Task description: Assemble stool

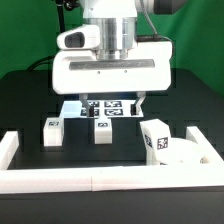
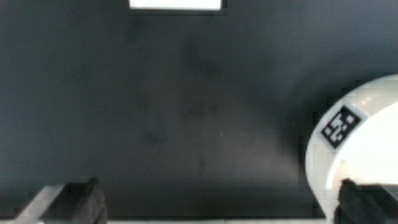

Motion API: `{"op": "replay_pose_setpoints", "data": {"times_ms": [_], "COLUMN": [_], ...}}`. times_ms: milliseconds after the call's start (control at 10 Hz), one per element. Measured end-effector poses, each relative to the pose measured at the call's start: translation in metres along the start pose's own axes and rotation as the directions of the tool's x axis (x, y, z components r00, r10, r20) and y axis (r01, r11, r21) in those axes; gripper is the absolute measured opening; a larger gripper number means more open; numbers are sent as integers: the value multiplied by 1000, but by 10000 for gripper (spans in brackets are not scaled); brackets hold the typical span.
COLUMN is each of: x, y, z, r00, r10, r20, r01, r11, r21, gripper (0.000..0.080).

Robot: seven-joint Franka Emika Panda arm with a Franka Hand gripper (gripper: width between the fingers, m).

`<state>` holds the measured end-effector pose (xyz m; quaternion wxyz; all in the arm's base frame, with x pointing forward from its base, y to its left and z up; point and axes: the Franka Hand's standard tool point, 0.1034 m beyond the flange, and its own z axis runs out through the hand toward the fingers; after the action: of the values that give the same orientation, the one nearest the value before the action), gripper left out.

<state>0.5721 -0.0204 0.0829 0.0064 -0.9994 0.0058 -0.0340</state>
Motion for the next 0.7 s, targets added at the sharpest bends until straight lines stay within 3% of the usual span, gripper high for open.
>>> {"op": "replay_pose_setpoints", "data": {"times_ms": [100,200,300,500,600,700], "x": [0,-12,-23,-24,-32,-27], "y": [1,4,7,8,5,6], "z": [1,10,17,15,12,15], "r00": [1000,998,979,927,873,852], "r10": [1,-6,-30,-54,-54,-57], "r20": [0,62,200,371,484,520], "r01": [-1,5,26,43,28,29], "r11": [1000,1000,999,998,998,998], "r21": [-1,8,23,38,60,63], "gripper": [649,649,649,649,649,649]}}
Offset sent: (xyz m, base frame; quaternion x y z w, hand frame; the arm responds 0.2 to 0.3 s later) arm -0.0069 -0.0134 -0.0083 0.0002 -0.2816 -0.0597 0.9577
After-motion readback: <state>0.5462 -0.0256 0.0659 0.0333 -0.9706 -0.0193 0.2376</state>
